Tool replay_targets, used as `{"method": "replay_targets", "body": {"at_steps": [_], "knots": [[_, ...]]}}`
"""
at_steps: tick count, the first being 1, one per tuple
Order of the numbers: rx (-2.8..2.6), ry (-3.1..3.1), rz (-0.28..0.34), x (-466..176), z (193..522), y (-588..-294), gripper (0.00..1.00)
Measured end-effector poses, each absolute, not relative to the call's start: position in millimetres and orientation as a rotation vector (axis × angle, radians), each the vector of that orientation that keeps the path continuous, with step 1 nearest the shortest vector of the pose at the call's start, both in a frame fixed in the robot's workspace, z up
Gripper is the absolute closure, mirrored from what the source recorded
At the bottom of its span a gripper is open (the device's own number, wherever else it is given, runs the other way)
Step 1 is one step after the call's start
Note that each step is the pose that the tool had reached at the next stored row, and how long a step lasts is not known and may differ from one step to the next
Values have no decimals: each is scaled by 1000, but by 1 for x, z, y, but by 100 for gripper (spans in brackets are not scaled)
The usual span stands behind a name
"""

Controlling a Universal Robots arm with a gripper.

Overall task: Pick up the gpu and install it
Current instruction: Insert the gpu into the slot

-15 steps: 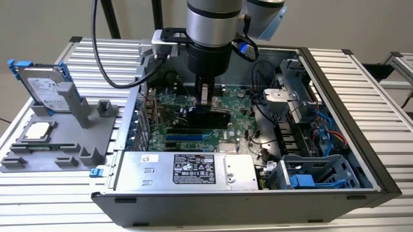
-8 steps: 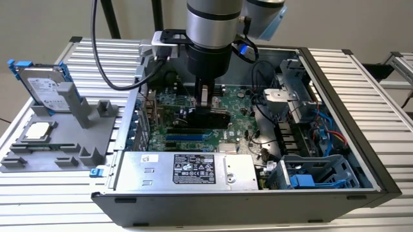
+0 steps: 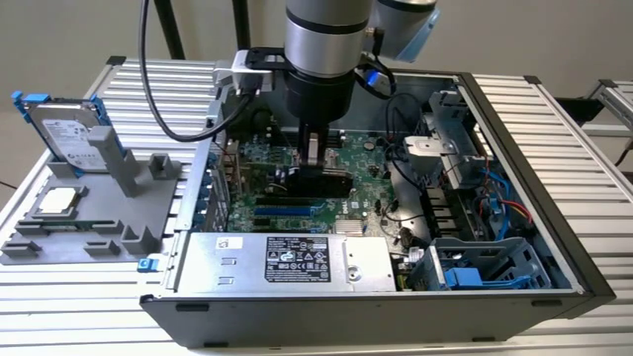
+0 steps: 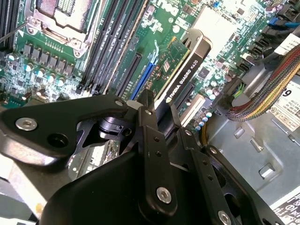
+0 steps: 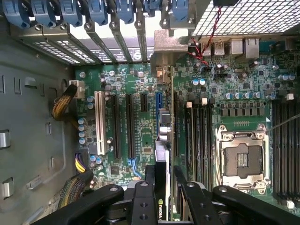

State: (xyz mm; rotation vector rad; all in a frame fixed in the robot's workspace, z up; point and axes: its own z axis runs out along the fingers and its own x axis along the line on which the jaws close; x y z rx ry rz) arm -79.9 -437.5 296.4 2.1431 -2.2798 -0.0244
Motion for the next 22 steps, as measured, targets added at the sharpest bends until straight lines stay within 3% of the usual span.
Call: {"method": "replay_targets", "body": {"at_steps": [22], "knots": [[2145,-2277,-25,-85,293,-442,100]]}}
